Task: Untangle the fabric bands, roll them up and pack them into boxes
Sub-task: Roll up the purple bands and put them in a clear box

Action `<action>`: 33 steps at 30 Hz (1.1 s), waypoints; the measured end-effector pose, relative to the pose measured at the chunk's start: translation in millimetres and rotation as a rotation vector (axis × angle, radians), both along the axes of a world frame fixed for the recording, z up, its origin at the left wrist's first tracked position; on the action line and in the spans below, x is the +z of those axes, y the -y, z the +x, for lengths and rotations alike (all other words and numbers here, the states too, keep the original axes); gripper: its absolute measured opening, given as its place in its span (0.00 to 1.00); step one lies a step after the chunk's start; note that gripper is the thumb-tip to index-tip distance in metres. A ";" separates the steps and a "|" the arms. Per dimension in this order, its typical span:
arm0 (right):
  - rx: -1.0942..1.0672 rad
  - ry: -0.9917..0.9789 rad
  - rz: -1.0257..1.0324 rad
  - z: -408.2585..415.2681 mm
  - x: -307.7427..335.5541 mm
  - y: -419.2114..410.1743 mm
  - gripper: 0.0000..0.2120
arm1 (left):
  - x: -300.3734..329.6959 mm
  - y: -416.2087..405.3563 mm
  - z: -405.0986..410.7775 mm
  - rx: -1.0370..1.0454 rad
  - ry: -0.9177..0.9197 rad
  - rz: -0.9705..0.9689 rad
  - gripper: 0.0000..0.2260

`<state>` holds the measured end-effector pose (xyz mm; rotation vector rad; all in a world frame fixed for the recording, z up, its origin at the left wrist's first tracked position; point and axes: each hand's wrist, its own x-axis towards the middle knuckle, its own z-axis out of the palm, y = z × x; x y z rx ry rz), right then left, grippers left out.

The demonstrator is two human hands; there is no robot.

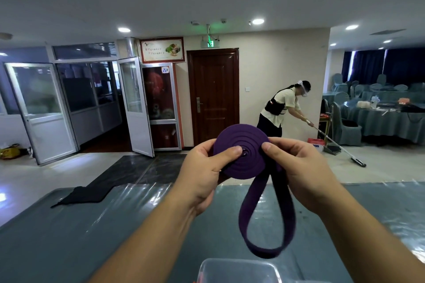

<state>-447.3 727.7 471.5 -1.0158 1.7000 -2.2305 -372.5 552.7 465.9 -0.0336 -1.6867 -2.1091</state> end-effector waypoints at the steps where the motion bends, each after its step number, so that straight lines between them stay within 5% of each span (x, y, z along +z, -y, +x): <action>1: 0.004 -0.010 0.016 -0.2 0.6 -2.3 0.10 | 0.0 -0.6 1.1 -0.011 0.016 -0.015 0.23; 8: 0.098 -0.066 0.155 2.2 0.3 -8.9 0.14 | 19.4 23.6 9.7 -0.055 0.015 -0.532 0.25; 15: 0.052 -0.042 0.121 2.6 1.4 -4.9 0.16 | 6.3 16.4 11.5 0.044 -0.083 -0.406 0.23; 24: 0.141 -0.129 0.289 7.0 1.1 -4.8 0.09 | 34.7 26.3 23.2 -0.164 0.081 -0.913 0.22; 29: 0.050 -0.096 0.268 -0.6 -8.9 -4.2 0.10 | 35.6 32.0 19.3 -0.051 0.031 -0.924 0.20; 33: -0.059 -0.106 0.447 -14.7 -39.3 -12.4 0.15 | 33.2 45.4 17.6 0.135 -0.006 -0.849 0.19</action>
